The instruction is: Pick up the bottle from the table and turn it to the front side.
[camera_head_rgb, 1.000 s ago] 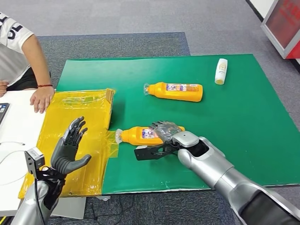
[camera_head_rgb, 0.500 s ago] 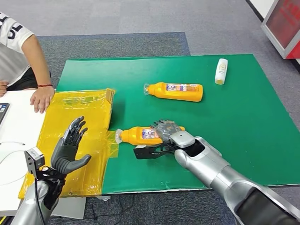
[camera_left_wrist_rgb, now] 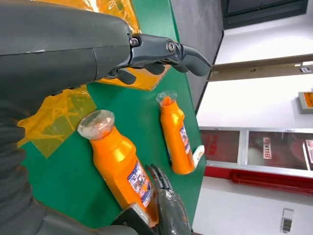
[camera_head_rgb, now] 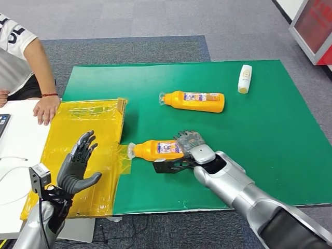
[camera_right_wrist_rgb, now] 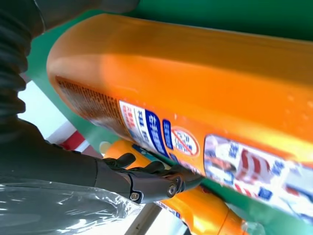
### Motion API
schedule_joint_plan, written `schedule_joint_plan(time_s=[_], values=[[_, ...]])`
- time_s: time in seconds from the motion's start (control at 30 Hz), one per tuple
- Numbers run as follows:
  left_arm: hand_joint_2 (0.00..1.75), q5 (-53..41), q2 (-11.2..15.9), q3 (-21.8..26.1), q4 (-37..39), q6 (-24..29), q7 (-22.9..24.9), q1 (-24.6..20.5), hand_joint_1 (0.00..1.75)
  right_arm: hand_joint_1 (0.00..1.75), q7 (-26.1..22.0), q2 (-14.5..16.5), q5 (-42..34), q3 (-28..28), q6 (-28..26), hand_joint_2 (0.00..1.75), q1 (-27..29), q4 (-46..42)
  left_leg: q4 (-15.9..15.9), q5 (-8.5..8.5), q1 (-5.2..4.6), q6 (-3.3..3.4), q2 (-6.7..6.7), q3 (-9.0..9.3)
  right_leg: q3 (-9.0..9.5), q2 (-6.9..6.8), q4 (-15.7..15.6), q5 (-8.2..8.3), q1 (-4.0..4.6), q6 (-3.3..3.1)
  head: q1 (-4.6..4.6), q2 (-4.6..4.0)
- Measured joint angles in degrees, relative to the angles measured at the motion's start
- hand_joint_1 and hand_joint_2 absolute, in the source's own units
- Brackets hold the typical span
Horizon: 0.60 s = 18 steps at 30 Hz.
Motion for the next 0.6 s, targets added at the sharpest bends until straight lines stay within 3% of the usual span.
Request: schedule_joint_plan(time_s=[0.5,0.57,0.6], values=[[1.75,0.01,0.0,0.11,0.0,0.02,0.08,-0.04,0.0,0.0,-1.98,0.2,0.23,-0.72,2.94,1.75,-0.94,1.73,0.0,0.0,0.0,0.0,0.0,0.0,0.0,0.0,0.0,0.0,0.0,0.0,0.0,0.0],[1.75,0.02,0.0,0.14,0.0,0.02,0.08,-0.05,0.0,0.05,-2.13,0.21,0.2,-0.72,3.16,1.75,-1.06,1.87,0.0,0.0,0.0,0.0,0.0,0.01,0.0,0.0,0.0,0.0,0.0,0.0,0.01,0.0],[1.75,0.02,0.0,0.14,0.01,0.01,0.07,-0.05,0.0,0.24,-2.16,0.22,0.18,-0.72,3.22,1.75,-1.11,1.94,0.0,0.0,0.0,0.0,0.0,0.01,0.0,0.0,0.0,0.0,0.0,0.0,0.01,0.0]])
